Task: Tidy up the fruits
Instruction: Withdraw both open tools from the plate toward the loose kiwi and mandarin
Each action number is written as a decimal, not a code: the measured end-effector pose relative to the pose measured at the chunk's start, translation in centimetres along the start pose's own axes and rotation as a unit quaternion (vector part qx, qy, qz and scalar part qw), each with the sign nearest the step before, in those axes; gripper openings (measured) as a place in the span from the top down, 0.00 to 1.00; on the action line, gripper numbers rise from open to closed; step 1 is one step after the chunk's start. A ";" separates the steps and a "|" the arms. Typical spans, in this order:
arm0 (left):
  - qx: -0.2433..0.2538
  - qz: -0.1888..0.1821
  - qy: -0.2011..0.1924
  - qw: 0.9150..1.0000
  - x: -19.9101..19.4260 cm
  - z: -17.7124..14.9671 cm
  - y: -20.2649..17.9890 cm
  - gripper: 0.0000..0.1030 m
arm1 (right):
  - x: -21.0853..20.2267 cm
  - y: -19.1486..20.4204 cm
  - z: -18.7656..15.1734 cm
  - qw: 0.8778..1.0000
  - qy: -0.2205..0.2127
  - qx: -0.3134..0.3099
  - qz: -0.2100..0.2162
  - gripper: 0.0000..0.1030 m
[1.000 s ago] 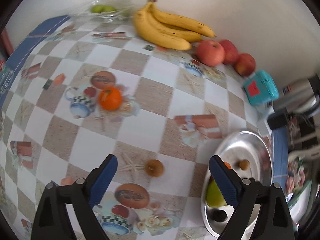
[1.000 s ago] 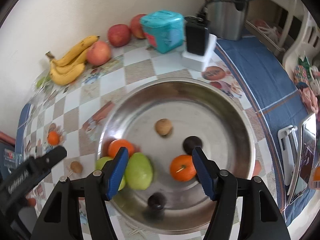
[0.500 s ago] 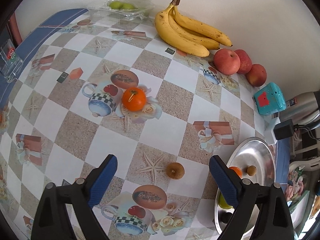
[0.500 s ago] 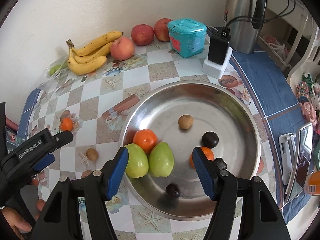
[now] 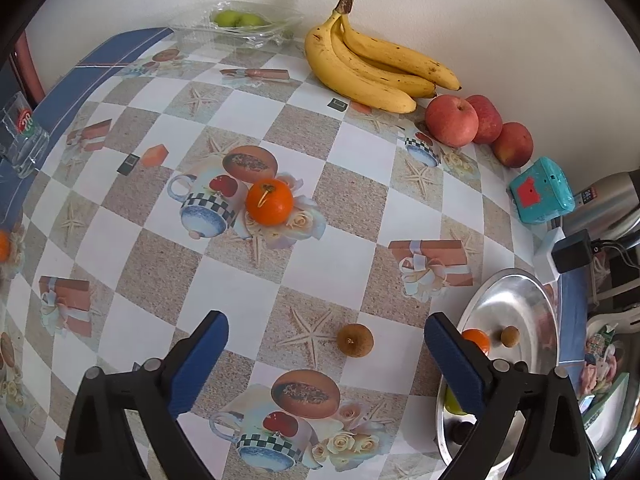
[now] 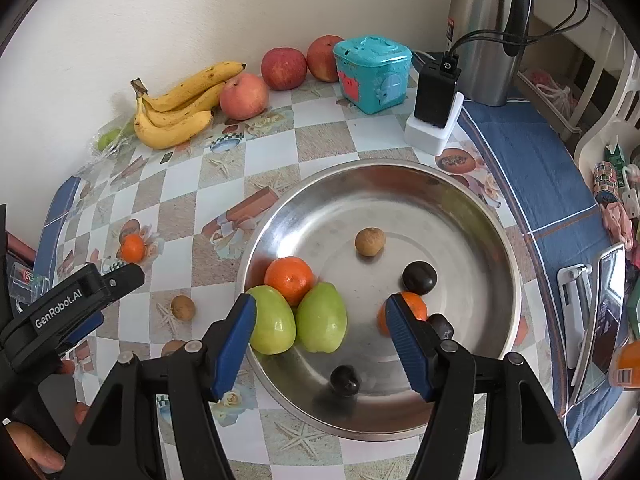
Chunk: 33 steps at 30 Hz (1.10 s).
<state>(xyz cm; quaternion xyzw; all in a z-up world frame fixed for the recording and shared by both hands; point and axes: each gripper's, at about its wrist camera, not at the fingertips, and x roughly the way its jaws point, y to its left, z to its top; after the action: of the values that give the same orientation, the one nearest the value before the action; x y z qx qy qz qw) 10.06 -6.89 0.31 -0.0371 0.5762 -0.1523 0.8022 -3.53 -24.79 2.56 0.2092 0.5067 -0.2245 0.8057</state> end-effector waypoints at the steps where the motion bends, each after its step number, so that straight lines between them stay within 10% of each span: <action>1: 0.000 0.001 0.000 1.000 0.0 0.0 0.0 0.02 | 0.1 0.0 0.0 1.000 0.000 0.000 0.000 0.29; 7: 0.007 0.018 -0.009 1.000 -0.1 0.0 0.0 0.00 | 0.3 0.0 0.0 1.000 0.001 0.000 0.000 0.29; 11: 0.012 0.028 -0.013 0.999 -0.1 -0.1 0.1 0.00 | 0.2 0.2 -0.1 1.000 -0.011 -0.005 0.008 0.09; 23: 0.019 0.031 -0.015 0.999 -0.7 0.1 0.6 0.00 | 0.1 1.0 0.1 1.000 -0.021 -0.016 0.009 0.09; 33: 0.014 0.166 -0.073 0.983 -3.0 1.7 4.7 0.00 | 0.9 4.3 -0.2 0.999 -0.008 -0.048 0.024 0.09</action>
<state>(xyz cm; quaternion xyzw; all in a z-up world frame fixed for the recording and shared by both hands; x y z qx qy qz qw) 11.76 -1.74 2.50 0.0593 0.5120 -0.0215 0.8567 -0.82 -21.31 2.18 0.1809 0.5051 -0.1822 0.8240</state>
